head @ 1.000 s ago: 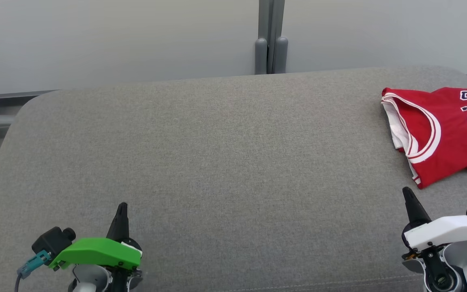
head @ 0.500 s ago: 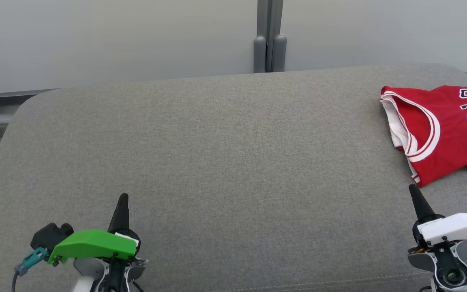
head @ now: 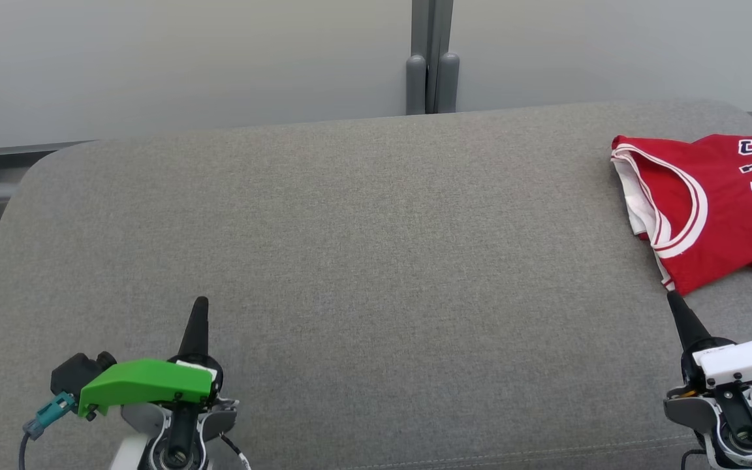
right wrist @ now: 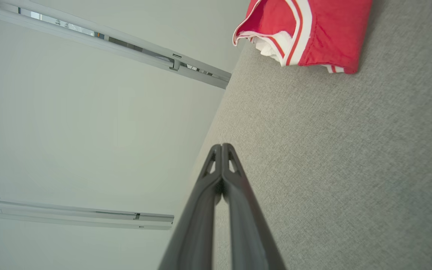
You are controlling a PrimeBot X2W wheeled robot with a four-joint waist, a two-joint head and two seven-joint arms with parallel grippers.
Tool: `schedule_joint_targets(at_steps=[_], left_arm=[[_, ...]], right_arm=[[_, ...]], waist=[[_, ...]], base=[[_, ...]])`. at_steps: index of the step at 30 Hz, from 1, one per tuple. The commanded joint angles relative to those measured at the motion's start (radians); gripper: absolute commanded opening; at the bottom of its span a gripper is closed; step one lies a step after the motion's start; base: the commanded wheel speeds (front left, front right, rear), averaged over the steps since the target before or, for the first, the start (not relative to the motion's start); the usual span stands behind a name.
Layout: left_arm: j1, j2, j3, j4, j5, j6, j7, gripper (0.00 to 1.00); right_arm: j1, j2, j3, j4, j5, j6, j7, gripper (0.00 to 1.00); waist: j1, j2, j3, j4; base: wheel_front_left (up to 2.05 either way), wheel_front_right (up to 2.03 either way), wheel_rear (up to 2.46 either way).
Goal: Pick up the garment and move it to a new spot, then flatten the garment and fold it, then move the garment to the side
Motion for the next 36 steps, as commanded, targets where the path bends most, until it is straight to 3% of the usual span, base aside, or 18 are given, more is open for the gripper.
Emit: schedule_joint_targets(at_steps=[1, 36], left_arm=[[-0.029, -0.003, 0.012, -0.006, -0.020, -0.010, 0.005, 0.00], [-0.069, -0.060, 0.077, 0.019, -0.202, -0.082, 0.036, 0.00]], right_arm=[[-0.025, -0.006, -0.007, -0.004, 0.023, 0.001, 0.006, 0.00], [-0.063, -0.008, -0.086, 0.042, 0.287, 0.001, 0.078, 0.00]], waist=[[0.0000, 0.0000, 0.000, 0.000], [0.0000, 0.0000, 0.013, -0.010]], base=[[0.00, 0.00, 0.00], [0.00, 0.00, 0.00]])
